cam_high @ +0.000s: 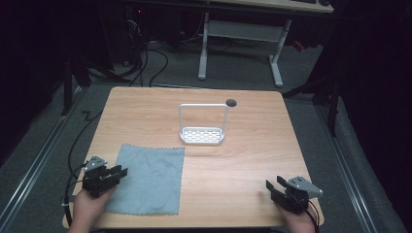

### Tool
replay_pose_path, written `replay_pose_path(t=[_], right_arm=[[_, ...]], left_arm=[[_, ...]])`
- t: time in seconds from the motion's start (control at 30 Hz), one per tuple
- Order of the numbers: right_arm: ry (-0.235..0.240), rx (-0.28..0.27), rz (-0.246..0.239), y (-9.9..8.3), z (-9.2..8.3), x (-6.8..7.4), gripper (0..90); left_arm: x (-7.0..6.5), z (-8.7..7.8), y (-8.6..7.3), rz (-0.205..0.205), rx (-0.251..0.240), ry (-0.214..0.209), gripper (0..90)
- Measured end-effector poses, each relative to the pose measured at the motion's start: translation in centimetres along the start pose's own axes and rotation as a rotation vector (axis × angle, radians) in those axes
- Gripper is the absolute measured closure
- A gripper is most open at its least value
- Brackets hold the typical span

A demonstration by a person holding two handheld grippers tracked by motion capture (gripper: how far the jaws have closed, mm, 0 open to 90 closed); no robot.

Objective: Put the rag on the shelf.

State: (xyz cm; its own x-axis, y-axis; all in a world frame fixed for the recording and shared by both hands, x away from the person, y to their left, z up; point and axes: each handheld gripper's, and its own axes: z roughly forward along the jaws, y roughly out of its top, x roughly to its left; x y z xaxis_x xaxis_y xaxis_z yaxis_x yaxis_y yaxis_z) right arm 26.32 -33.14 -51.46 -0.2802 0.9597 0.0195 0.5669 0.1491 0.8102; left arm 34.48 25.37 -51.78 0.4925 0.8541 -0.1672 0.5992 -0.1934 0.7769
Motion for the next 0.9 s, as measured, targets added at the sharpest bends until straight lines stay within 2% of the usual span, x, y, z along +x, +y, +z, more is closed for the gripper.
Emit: replay_pose_path(t=[0.17,0.3,0.7,0.73,0.77,0.8,0.83,0.9], right_arm=[[0.004,0.003,0.010,-0.1,0.1,-0.2,49.9],[0.007,-0.004,0.010,-0.1,-0.1,-0.3,49.9],[0.023,-0.006,0.003,0.2,0.4,0.1,49.9],[0.023,-0.004,0.005,0.2,0.4,0.1,49.9],[0.024,-0.006,0.007,0.2,0.3,0.0,49.9],[0.024,-0.006,0.007,0.2,0.3,0.0,49.9],[0.026,-0.011,0.014,0.2,0.3,0.0,50.0],[0.026,-0.011,0.011,0.2,0.2,0.0,50.3]], left_arm=[[-0.6,0.0,0.1,0.012,-0.002,-0.002,64.7],[-0.5,0.1,0.0,0.001,0.000,-0.002,64.8],[-0.7,-0.3,-0.2,0.010,0.003,0.011,65.2],[-0.7,-0.3,-0.2,0.012,0.009,0.008,66.5],[-0.9,-0.2,-0.2,0.016,0.020,0.000,74.4],[-1.1,-0.2,-0.2,0.023,0.033,-0.007,74.4],[-1.7,0.1,-0.2,0.038,0.065,-0.027,86.0],[-2.2,0.3,-0.2,0.053,0.081,-0.033,90.0]])
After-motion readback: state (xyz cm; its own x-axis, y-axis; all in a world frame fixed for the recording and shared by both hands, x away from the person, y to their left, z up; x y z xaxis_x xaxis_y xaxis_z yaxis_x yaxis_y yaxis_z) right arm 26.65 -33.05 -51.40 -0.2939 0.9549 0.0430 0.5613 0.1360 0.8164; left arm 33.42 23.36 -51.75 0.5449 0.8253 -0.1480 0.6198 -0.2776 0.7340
